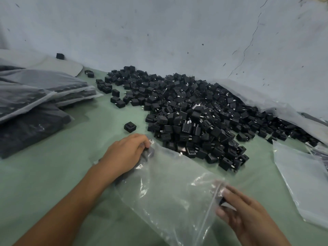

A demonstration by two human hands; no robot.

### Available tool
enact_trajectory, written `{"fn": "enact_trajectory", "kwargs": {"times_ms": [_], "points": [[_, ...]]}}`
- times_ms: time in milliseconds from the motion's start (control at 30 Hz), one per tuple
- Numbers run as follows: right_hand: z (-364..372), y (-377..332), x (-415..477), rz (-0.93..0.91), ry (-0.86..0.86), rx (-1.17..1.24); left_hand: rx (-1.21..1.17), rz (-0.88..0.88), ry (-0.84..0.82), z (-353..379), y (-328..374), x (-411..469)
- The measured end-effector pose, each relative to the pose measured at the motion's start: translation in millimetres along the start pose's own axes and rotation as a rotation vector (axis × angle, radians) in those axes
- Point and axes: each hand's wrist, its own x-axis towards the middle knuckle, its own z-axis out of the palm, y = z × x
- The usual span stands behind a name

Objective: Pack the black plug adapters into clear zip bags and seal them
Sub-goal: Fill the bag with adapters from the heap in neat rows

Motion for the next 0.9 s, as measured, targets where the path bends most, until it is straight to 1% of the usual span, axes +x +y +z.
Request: {"fn": "enact_trajectory", "kwargs": {"times_ms": [33, 67, 100, 200, 267, 333, 367, 433, 500, 600, 633, 667, 700, 800, 900], "points": [[-1.1, 2.6, -0.7, -0.047, 0.047, -0.033, -0.003, -0.002, 0.0, 0.2, 0.0, -0.1], [3.4, 5.6, -3.0, -0.065, 0.051, -0.063, -0.004, -0.004, 0.0, 0.1, -0.4, -0.2], [9.1, 11.6, -4.6, -0.023, -0.006, -0.029, -0.003, -0.007, -0.001, 0.1, -0.7, -0.4], [32.9, 27.3, 0.9, 0.256, -0.177, 0.324, 0.001, -0.01, -0.014, -0.2, -0.9, -0.7], [45.6, 34.3, 12.2, 0.328, -0.252, 0.457, 0.007, -0.006, -0.014, -0.3, 0.0, -0.9], [62.1, 36.7, 29.3, 0.301, -0.336, 0.493, 0.008, -0.003, -0.007, -0.2, 0.7, -0.5], [72.2, 36.2, 38.0, 0.263, -0.355, 0.467, 0.007, -0.006, -0.007, -0.3, 1.0, -0.3], [93.3, 34.8, 59.8, 0.201, -0.31, 0.333, 0.004, -0.015, -0.012, -0.4, 0.9, -0.2], [111.9, 33.1, 79.4, 0.058, -0.211, 0.086, 0.003, -0.016, -0.013, -0.4, 0.8, -0.4], [121.4, 38.1, 96.7, -0.319, -0.108, -0.455, 0.004, -0.006, -0.005, -0.6, 1.8, -1.1], [121.3, 42.4, 99.2, -0.436, -0.075, -0.596, 0.005, -0.005, -0.002, -1.1, 1.8, -1.2], [120.3, 46.6, 100.5, -0.521, -0.047, -0.68, 0.006, -0.004, 0.001, -1.4, 1.7, -0.8], [119.3, 50.3, 102.5, -0.568, -0.012, -0.746, 0.006, -0.004, 0.0, -1.5, 1.8, -0.2], [119.5, 55.5, 107.4, -0.601, 0.133, -0.939, 0.001, -0.012, -0.009, -1.7, 2.5, -0.4], [128.5, 62.7, 113.5, -0.596, 0.192, -0.959, -0.011, -0.009, -0.003, -3.3, 3.7, -2.1]]}}
